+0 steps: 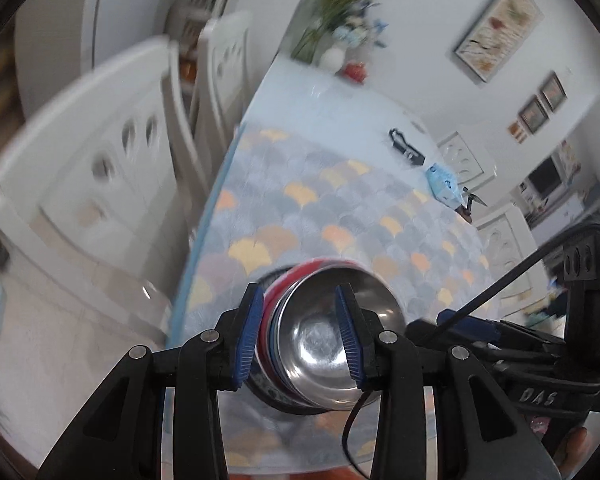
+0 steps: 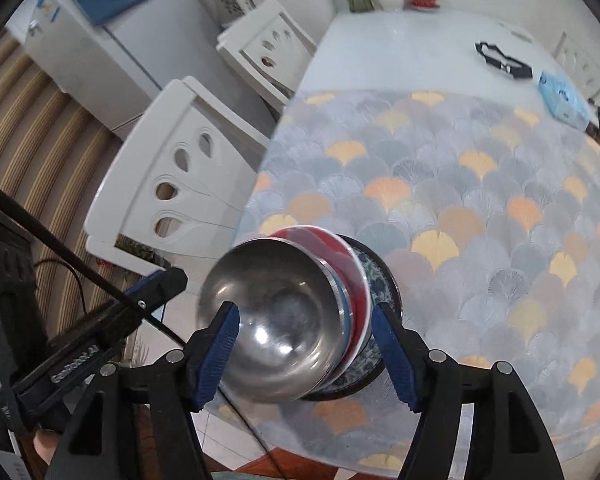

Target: Organize plates and bowls

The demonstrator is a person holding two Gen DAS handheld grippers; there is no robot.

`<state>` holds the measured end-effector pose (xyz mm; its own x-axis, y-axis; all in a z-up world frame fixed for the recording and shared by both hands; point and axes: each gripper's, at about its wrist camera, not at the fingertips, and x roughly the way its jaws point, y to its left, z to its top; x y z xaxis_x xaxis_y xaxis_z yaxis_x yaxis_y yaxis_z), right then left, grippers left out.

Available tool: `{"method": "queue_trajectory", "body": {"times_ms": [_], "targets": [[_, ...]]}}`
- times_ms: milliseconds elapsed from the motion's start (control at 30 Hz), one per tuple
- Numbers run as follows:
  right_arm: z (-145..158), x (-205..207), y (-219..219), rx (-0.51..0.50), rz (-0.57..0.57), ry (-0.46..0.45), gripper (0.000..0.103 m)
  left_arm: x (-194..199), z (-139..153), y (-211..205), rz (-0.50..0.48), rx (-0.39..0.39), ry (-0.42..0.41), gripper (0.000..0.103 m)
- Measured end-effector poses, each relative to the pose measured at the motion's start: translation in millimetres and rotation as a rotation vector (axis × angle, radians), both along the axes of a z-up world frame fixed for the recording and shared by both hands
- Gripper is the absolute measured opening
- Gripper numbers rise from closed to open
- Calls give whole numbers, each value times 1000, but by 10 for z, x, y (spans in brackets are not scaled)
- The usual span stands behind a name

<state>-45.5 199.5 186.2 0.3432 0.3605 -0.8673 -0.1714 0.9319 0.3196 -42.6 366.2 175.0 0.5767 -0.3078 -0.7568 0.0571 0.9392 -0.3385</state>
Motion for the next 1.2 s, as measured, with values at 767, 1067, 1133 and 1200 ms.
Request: {"method": "queue_trajectory", "body": {"times_ms": [767, 1067, 1133, 1200], "targets": [[453, -489, -51, -181, -100, -164, 72, -256, 617, -230, 34, 203, -217, 79], [378, -507, -24, -172, -131, -128, 74, -237, 570, -181, 46, 224, -196, 79], [355, -497, -17, -166, -138, -117, 74, -244, 578, -182, 48, 235, -206, 81], [342, -490, -12, -163, -146, -113, 74, -254, 578, -184, 58, 247, -222, 90]]}}
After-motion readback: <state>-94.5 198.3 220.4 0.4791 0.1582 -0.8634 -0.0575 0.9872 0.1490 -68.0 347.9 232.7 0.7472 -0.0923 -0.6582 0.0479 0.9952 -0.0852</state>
